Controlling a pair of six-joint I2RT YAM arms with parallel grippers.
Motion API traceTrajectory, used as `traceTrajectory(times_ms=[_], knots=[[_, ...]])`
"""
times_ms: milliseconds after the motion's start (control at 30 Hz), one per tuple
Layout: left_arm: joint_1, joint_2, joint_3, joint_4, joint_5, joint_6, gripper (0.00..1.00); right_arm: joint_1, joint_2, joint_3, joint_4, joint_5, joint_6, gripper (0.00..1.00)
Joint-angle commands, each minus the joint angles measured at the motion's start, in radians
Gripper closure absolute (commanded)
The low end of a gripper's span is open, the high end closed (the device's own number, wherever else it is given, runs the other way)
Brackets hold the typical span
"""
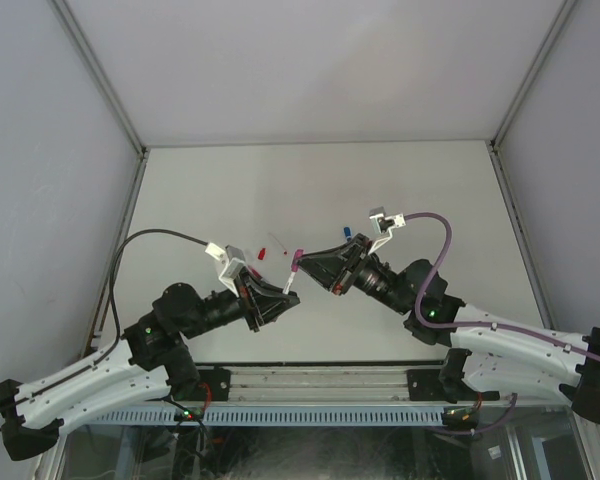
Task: Insert the pens into the pen caps
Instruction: Insert the pen cap onto the pen.
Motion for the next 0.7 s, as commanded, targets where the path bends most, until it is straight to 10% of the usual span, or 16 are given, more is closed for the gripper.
traceTrajectory(times_ms=[0, 667], knots=[[-0.004, 0.001, 0.058, 0.051, -0.02, 0.018, 1.0, 0.007, -0.028, 0.0, -0.017, -0.006, -0.027, 0.85], [-0.005, 0.0, 0.059, 0.048, -0.03, 0.017, 1.0, 0.008, -0.062, 0.0, -0.085, -0.013, -0.063, 0.76]])
